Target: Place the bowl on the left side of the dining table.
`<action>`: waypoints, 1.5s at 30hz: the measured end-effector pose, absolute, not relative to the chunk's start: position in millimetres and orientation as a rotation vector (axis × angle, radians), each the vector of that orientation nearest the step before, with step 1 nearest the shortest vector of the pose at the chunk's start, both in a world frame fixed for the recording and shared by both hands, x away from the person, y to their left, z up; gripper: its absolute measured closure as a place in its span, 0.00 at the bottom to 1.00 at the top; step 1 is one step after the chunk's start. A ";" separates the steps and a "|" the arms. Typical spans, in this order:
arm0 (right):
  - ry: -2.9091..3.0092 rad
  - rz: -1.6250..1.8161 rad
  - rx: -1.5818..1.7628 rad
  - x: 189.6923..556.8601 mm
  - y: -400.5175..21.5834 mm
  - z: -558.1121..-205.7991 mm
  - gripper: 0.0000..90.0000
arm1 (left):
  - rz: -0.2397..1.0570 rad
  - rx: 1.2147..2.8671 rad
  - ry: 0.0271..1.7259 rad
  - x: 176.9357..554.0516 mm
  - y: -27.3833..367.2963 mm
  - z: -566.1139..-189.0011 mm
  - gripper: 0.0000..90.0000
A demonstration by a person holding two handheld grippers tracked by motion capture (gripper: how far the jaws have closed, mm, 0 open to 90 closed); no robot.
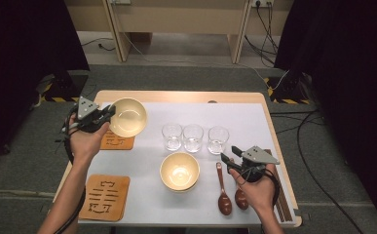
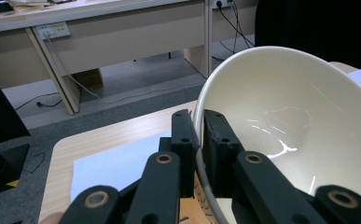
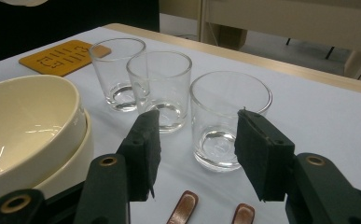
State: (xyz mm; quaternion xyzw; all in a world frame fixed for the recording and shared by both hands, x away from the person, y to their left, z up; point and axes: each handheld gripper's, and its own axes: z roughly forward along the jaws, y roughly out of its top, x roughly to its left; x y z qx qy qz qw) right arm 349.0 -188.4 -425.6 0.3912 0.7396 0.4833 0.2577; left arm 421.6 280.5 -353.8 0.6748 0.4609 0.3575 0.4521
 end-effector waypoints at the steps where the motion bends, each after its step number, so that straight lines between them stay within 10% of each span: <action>1: 2.007 1.310 1.062 348.9 -188.8 -425.3 0.56 | 0.884 1.668 1.142 422.5 281.4 -354.5 0.92; 45: 1.995 1.316 1.074 349.7 -192.6 -424.7 0.56 | 0.854 1.673 1.401 475.5 314.3 -403.3 0.92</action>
